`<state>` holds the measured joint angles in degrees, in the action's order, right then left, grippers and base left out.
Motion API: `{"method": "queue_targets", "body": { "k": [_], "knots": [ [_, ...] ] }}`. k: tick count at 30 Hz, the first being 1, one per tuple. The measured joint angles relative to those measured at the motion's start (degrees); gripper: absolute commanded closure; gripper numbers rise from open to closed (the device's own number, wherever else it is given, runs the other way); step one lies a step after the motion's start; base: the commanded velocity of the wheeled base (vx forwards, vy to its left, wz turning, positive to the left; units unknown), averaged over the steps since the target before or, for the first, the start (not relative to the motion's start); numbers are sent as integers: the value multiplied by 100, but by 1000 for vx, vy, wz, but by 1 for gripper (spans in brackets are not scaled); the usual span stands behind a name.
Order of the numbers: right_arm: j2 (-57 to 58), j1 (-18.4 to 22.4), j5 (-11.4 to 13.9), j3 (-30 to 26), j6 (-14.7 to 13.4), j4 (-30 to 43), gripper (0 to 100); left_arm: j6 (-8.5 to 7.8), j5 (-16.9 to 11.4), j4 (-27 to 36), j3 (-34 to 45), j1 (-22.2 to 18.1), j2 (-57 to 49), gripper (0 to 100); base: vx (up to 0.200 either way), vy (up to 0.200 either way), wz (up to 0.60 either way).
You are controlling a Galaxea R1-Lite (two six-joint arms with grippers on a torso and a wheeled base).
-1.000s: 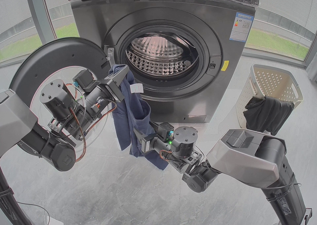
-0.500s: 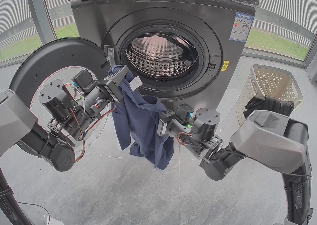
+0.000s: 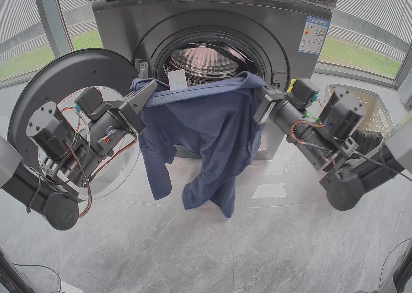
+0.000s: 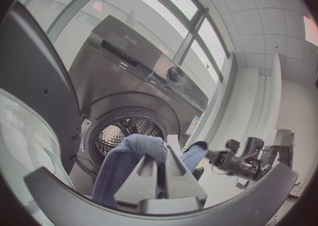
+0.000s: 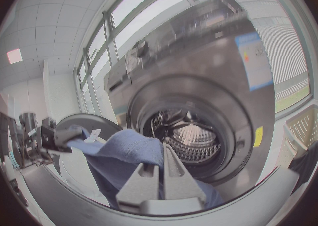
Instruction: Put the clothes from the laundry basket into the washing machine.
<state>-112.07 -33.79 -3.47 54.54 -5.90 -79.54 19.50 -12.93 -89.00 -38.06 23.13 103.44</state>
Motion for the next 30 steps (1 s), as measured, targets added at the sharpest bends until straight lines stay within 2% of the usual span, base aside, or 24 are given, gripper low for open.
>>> {"method": "queue_targets", "body": {
  "k": [7,12,18,30],
  "knots": [
    [1117,6,2,-568,-121,72,100,-66,-80,2,177,57,-418,100,0,0,0],
    [1642,48,9,-890,-187,96,100,-87,43,13,24,110,-644,100,0,0,0],
    [1825,124,2,-995,-200,30,100,-87,227,88,-229,118,-824,100,0,0,0],
    [1791,141,-27,-1034,-211,-7,100,-82,271,155,-332,104,-956,100,0,0,0]
  ]
}}
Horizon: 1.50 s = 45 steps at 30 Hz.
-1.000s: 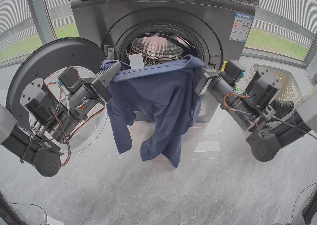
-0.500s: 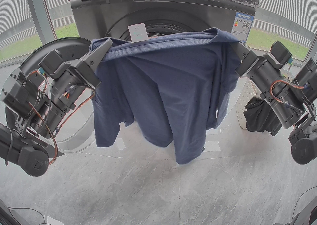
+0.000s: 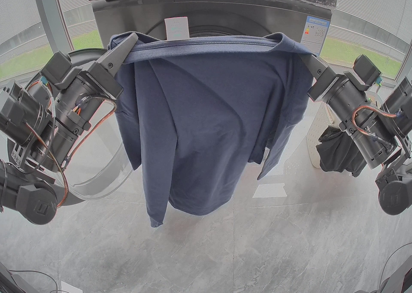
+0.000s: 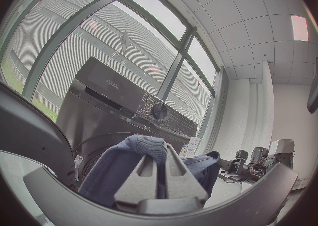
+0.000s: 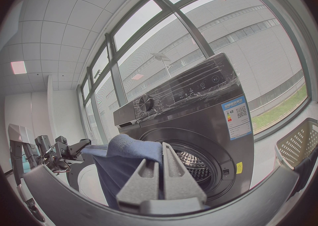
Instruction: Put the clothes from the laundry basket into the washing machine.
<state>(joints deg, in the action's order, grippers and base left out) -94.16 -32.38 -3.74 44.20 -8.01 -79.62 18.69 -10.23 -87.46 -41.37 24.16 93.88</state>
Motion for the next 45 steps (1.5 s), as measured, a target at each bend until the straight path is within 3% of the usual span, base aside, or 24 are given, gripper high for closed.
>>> {"method": "queue_targets", "body": {
  "k": [29,35,36,45],
  "knots": [
    [4,52,-5,-115,-55,2,100,-9,11,-112,63,108,452,100,0,0,0],
    [-57,11,44,-377,-94,2,100,2,16,-11,-366,288,736,100,0,0,0],
    [-115,-2,60,-455,-91,0,0,5,27,45,-528,321,818,100,0,0,0],
    [-788,-395,196,-1391,-63,-176,0,24,343,397,-1279,566,1314,100,0,0,0]
  ]
}}
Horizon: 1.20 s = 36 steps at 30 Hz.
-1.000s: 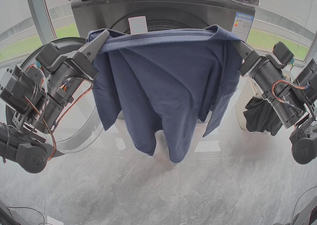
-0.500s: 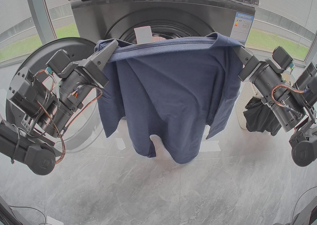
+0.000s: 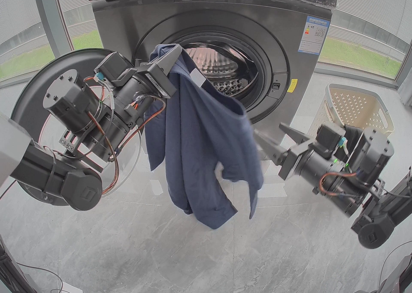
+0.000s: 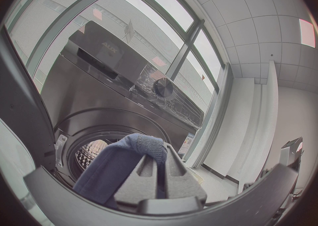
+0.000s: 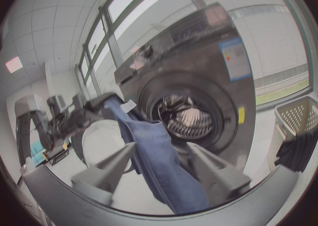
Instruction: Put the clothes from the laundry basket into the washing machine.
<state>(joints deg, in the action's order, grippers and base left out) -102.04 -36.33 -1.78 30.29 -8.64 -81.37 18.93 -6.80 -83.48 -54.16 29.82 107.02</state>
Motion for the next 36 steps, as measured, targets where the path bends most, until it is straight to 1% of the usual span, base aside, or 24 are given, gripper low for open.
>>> {"method": "queue_targets", "body": {
  "k": [5,7,10,13,19,28,32,36],
  "knots": [
    [-383,-230,17,-502,24,-50,0,2,18,39,-146,163,113,100,0,0,0],
    [-544,-272,22,-588,30,-95,0,4,10,41,-168,251,128,100,0,0,0],
    [-805,-283,23,-528,35,-148,0,2,2,22,-188,356,138,100,0,0,0],
    [-1119,-256,33,-336,38,-173,0,0,-9,0,-195,441,133,100,0,0,0],
    [-1831,-156,123,347,96,-290,0,-9,-50,-13,-188,606,63,100,0,0,0],
    [-2762,22,199,1836,213,-304,0,-22,-69,-30,-105,828,-94,100,0,0,0],
    [-3132,74,260,2370,229,-329,0,-27,-74,-40,-11,894,-168,100,0,0,0],
    [-3410,94,330,2676,233,-340,0,-27,-77,-38,34,923,-226,100,0,0,0]
  ]
}}
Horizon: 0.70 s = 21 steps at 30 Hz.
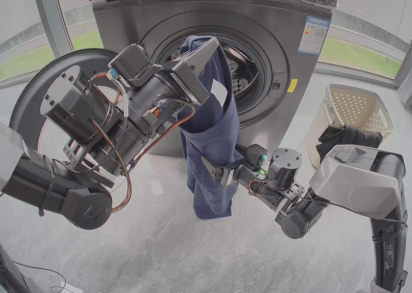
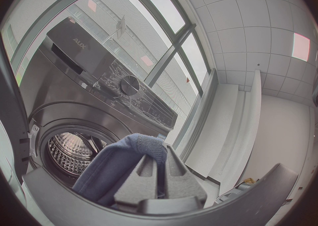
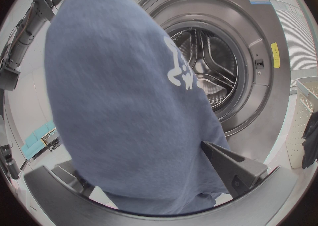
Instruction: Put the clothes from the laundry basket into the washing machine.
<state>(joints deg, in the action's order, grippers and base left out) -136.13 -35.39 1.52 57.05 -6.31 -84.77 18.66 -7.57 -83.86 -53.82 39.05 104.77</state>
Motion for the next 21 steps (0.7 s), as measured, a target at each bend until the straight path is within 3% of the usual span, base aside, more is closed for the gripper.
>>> {"method": "queue_targets", "body": {
  "k": [12,13,21],
  "knots": [
    [-714,185,-44,1029,7,37,0,2,10,-48,38,11,-72,100,0,0,0],
    [-753,194,-49,1064,9,23,100,2,10,-50,41,9,-74,100,0,0,0],
    [-868,234,-57,1130,9,-7,100,9,24,-202,254,-77,-83,100,0,0,0]
  ]
}}
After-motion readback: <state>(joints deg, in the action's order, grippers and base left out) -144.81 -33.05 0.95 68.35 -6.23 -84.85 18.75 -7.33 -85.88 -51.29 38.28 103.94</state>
